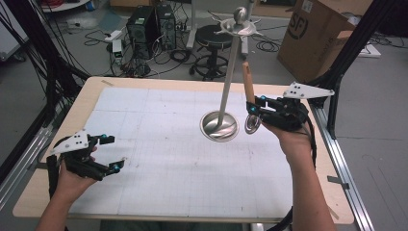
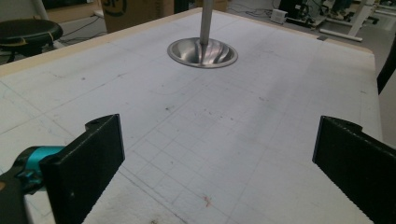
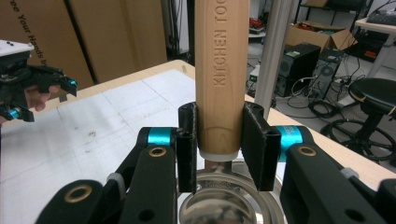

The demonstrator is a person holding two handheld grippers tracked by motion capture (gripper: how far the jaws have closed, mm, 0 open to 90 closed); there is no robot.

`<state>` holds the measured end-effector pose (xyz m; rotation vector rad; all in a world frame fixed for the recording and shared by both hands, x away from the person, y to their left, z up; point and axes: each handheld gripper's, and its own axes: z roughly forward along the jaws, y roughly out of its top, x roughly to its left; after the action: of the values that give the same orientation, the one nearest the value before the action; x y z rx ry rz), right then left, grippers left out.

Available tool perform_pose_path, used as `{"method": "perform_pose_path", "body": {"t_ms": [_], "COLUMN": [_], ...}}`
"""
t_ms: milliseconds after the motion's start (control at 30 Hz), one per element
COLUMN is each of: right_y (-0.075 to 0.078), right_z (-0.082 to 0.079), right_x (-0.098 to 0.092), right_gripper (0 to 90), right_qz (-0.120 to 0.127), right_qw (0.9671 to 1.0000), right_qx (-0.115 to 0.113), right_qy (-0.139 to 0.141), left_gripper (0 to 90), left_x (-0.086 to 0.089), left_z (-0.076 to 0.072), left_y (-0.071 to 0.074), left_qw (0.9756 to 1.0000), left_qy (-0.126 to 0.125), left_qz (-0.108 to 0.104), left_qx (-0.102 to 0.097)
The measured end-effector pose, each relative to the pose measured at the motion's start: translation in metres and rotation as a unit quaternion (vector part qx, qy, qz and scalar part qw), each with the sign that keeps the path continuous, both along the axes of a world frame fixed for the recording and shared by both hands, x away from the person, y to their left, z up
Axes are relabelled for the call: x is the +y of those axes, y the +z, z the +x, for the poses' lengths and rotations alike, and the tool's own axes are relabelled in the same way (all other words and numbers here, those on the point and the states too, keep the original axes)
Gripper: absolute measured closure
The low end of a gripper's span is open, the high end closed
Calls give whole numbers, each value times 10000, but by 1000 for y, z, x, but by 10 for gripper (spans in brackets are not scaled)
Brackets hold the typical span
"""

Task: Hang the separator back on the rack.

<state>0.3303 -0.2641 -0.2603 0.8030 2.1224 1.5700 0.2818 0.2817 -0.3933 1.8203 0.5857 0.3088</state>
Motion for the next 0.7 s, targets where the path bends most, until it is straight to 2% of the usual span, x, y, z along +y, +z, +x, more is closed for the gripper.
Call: {"method": "perform_pose_path", "body": {"t_ms": [267, 700], "right_y": [6, 29], "right_z": [3, 12], "right_x": [-6, -15], "right_gripper": [683, 683], "right_qz": [100, 192], "right_qw": [9999, 9994], "right_qx": [-40, -167], "right_qy": [-113, -242], "left_gripper": [28, 28], "left_x": [0, 1], "left_z": [0, -1], "left_y": [0, -1], "left_qw": [10000, 10000], "left_qy": [-3, 8], "left_qz": [19, 12], "left_qx": [4, 32]}}
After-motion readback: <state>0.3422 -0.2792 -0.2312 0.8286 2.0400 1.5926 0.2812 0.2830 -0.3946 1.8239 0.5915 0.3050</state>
